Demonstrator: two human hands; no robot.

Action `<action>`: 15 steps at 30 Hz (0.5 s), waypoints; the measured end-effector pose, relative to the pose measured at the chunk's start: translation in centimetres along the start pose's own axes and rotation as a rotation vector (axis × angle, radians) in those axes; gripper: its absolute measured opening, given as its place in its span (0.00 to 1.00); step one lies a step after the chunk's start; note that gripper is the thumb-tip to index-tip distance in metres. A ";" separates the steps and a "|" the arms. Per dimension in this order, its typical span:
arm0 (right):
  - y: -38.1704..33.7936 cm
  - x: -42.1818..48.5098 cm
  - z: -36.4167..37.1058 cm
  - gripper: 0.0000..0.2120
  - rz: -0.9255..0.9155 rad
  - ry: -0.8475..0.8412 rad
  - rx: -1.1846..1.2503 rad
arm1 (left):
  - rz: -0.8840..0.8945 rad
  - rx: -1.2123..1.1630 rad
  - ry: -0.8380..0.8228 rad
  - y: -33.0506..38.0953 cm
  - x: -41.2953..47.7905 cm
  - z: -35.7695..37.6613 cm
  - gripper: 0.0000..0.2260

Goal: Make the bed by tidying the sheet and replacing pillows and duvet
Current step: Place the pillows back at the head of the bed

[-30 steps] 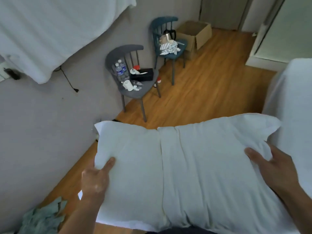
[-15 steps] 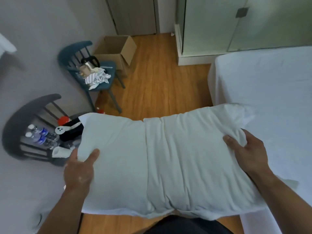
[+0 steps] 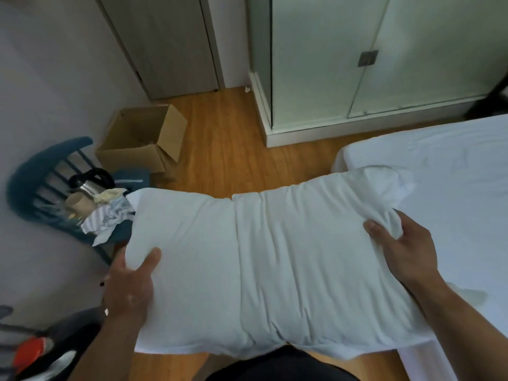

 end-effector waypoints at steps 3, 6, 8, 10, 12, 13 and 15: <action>-2.1 6.3 1.4 0.12 0.054 0.072 -0.009 | 0.052 0.038 -0.091 5.5 8.4 5.5 0.23; -3.0 12.9 1.4 0.14 0.128 0.184 -0.012 | 0.104 0.101 -0.171 12.6 16.5 12.1 0.27; -3.0 17.0 1.2 0.13 0.178 0.251 0.002 | 0.147 0.103 -0.237 17.1 21.2 17.1 0.25; -2.5 21.8 1.2 0.13 0.215 0.309 0.004 | 0.192 0.106 -0.283 20.9 25.4 22.4 0.25; -2.2 27.5 1.8 0.14 0.233 0.339 0.006 | 0.213 0.127 -0.317 24.5 29.2 28.1 0.26; -2.0 30.7 2.2 0.15 0.233 0.350 0.011 | 0.215 0.132 -0.323 26.1 31.0 30.9 0.26; -2.2 37.7 2.9 0.14 0.224 0.358 0.016 | 0.181 0.115 -0.322 28.9 34.7 36.1 0.31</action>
Point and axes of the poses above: each hand's wrist, its own x-axis towards the middle knuckle, its own z-axis out of the palm, y = z × x, the point moved 6 cm from there along x, towards the middle knuckle
